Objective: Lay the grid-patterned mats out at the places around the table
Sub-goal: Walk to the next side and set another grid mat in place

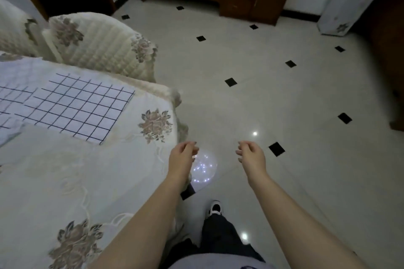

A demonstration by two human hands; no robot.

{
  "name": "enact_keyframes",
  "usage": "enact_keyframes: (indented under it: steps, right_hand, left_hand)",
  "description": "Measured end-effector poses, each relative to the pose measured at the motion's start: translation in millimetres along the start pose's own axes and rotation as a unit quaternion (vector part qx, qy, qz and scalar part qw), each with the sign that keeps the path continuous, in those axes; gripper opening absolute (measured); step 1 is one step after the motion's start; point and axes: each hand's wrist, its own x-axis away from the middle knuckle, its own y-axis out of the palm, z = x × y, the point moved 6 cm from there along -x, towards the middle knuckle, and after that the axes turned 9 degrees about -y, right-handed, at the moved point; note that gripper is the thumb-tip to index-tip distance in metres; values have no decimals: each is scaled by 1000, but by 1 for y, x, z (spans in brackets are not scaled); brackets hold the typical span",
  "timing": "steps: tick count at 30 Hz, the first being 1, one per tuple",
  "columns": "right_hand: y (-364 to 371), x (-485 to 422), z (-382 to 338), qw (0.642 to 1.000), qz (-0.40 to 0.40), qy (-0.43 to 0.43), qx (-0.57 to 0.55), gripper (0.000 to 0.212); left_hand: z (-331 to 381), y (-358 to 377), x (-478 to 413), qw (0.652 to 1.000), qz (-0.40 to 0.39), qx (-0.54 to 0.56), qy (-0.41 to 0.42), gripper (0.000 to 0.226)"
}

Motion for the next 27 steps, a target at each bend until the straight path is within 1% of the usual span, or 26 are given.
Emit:
enact_keyframes:
  steps: [2, 5, 9, 12, 20, 27]
  right_hand:
    - [-19, -11, 6, 1000, 25, 18, -6, 23]
    - [-43, -41, 12, 997, 63, 34, -15, 23]
    - [-61, -104, 13, 995, 75, 56, -37, 23]
    - [-69, -166, 3, 996, 60, 56, -43, 21]
    - [-97, -307, -46, 1000, 4, 17, 1, 17]
    - [-68, -368, -70, 998, -55, 25, 3, 17]
  left_hand:
    - [1, 19, -8, 1000, -10, -16, -3, 20]
    - [12, 45, -24, 1000, -17, -27, 0, 19]
    - [37, 85, -59, 1000, 2, -18, 8, 19]
    - [59, 120, -93, 1000, 21, -10, 11, 20]
    - [122, 200, -162, 997, 66, 41, 11, 24]
    - [157, 213, -207, 990, 110, 87, -6, 21]
